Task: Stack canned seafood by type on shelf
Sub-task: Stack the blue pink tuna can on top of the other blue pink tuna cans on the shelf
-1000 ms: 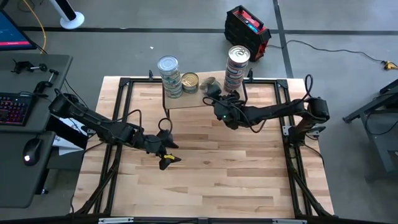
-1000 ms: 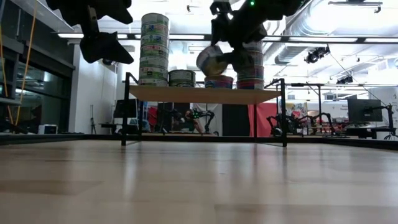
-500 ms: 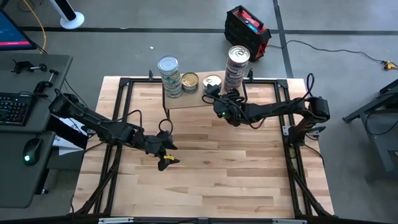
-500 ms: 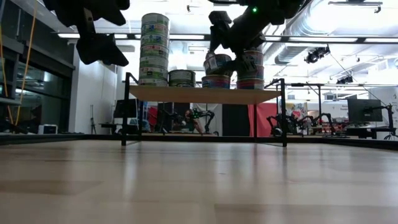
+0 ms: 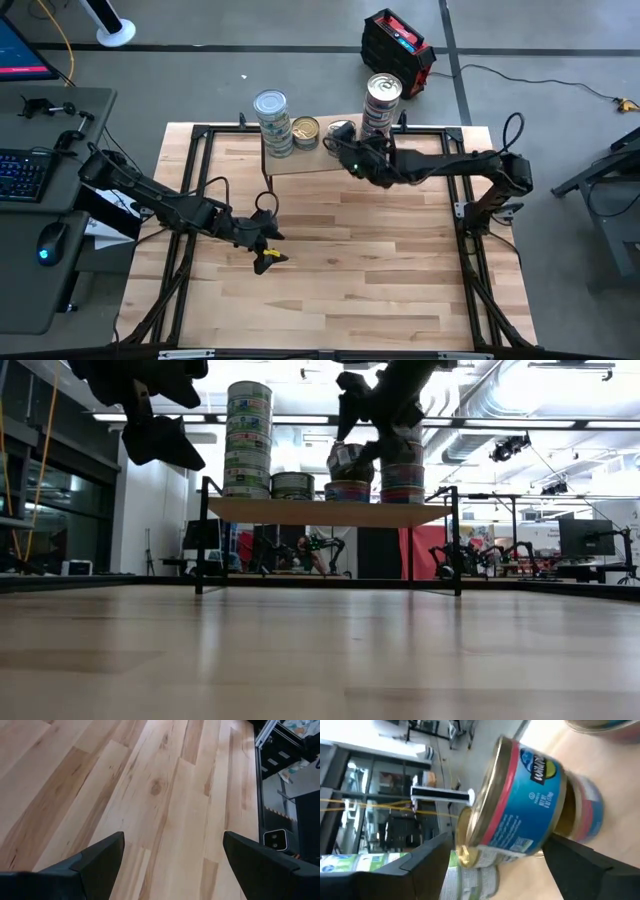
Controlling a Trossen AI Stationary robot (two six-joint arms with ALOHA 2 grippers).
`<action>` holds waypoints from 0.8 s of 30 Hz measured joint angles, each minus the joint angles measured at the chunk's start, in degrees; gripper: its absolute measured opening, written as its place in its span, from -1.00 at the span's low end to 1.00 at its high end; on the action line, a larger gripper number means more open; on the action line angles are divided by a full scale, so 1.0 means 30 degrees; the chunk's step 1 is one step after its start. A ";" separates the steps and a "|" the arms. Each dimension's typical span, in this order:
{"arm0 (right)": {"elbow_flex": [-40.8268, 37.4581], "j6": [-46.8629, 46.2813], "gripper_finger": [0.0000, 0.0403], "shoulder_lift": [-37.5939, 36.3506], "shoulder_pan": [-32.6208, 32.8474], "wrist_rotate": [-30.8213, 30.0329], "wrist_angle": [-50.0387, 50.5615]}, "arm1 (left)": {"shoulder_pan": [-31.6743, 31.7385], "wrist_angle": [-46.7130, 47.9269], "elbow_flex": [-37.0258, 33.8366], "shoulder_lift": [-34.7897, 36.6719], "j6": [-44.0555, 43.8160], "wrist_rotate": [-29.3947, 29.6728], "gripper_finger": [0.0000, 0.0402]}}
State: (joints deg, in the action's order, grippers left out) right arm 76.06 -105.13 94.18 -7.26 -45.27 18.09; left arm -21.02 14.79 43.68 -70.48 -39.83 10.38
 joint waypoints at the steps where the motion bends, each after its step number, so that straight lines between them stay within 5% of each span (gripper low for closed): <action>1: 0.0320 0.0035 0.49 -0.0017 -0.0168 0.0590 0.0384 | 0.0000 -0.0002 0.0000 0.0000 0.0000 0.0005 0.66; 8: 0.0632 -0.0248 0.49 -0.0002 -0.0290 0.2814 0.1651 | 0.0000 -0.0002 0.0000 0.0000 -0.0025 0.0012 0.66; 18: 0.0654 -0.0900 0.49 -0.0002 -0.0039 0.2495 0.1386 | 0.0000 -0.0002 0.0000 0.0000 -0.0138 0.0012 0.66; 24: 0.0654 0.6885 0.49 -0.0447 0.0201 0.4993 -0.0467 | 0.0000 -0.0023 0.0000 0.0000 -0.0146 0.0012 0.66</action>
State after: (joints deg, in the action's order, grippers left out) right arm 78.02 -84.47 92.83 -6.65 -30.29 16.69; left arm -21.02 14.73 43.68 -70.48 -40.27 10.41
